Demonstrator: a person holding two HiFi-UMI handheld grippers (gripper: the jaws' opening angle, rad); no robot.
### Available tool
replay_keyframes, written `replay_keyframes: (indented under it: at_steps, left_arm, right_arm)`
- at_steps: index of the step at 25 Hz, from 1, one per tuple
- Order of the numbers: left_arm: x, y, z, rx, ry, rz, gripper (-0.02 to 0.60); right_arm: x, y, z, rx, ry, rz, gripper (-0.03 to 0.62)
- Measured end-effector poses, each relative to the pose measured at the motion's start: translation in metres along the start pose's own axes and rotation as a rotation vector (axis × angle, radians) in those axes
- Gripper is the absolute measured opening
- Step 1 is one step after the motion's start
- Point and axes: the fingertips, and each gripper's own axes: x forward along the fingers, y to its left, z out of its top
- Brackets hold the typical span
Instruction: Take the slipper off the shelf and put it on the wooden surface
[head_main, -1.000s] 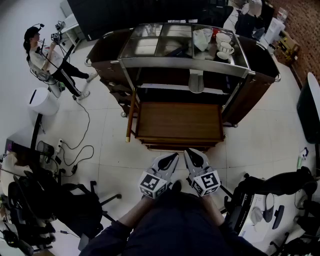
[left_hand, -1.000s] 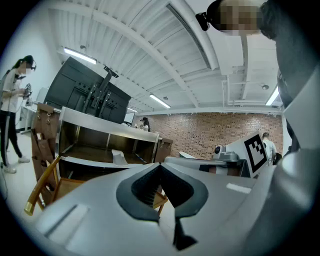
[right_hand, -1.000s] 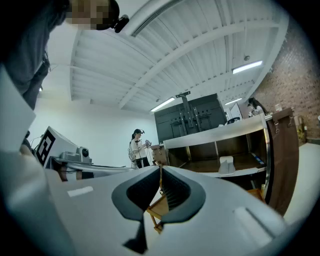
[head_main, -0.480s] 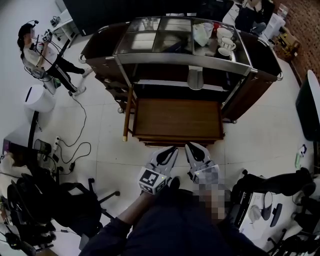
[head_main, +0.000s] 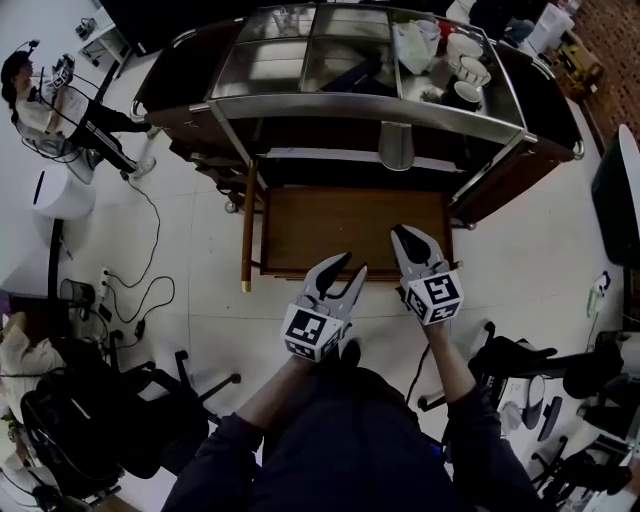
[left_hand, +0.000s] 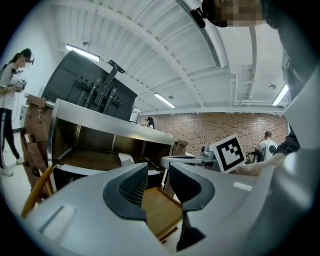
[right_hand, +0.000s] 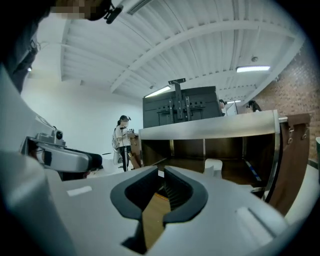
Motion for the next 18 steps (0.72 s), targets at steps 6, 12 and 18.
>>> replay_keyframes:
  at_steps: [6,12,18]
  left_arm:
    - [0.053,0.052,-0.006,-0.011,0.035,-0.025,0.153]
    - [0.083,0.101,-0.016,-0.056,0.060,-0.074,0.161]
    - [0.096,0.139,-0.023,-0.079,0.072,-0.080,0.161]
  right_arm:
    - [0.091,-0.101,-0.017,-0.010,0.110,-0.106,0.070]
    - [0.188,-0.195,-0.055,-0.043,0.241,-0.214,0.127]
    - [0.244,-0.242,-0.076,-0.050,0.310,-0.287,0.130]
